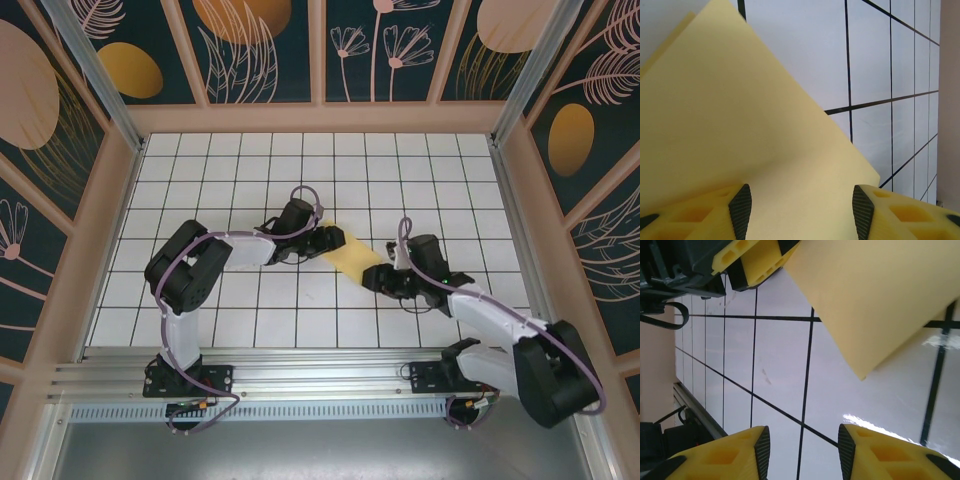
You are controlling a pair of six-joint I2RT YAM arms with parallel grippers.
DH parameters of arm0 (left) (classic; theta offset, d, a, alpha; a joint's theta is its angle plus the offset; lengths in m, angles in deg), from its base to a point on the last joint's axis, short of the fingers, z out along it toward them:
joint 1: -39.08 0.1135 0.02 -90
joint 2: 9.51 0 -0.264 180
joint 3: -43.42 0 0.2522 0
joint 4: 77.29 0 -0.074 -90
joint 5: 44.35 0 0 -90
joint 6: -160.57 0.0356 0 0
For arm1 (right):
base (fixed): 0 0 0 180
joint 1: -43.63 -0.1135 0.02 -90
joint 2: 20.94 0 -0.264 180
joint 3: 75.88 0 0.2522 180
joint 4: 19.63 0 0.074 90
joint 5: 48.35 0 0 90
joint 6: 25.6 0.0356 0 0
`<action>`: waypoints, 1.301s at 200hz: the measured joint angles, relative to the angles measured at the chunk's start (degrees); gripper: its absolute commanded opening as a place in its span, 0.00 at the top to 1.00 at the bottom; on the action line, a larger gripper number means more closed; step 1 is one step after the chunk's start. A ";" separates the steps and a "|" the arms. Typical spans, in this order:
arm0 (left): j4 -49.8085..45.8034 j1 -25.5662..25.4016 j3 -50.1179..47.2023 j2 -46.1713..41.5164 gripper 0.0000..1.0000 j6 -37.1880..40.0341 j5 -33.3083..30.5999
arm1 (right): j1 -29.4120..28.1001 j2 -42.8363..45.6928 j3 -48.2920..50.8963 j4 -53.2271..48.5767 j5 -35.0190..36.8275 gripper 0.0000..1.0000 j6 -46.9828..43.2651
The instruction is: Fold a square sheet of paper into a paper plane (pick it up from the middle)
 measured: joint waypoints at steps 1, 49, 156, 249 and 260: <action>-0.02 0.00 0.00 -0.04 0.39 0.00 0.00 | 0.11 0.13 0.02 -0.13 0.04 0.52 0.00; -3.06 0.15 0.11 -7.93 0.29 0.90 -5.07 | 10.34 -3.19 -1.81 -1.66 2.60 0.48 -2.14; -7.13 2.40 3.74 -1.68 0.33 -0.07 -9.53 | 14.51 -37.81 -24.33 1.22 -7.15 0.45 -13.99; -7.08 2.40 3.74 -0.46 0.34 0.63 -6.32 | 13.81 -39.69 -22.25 1.51 -17.79 0.77 -17.73; -7.08 2.40 3.74 -0.13 0.34 1.03 -5.55 | 13.75 -39.69 -21.84 1.53 -18.08 0.81 -17.46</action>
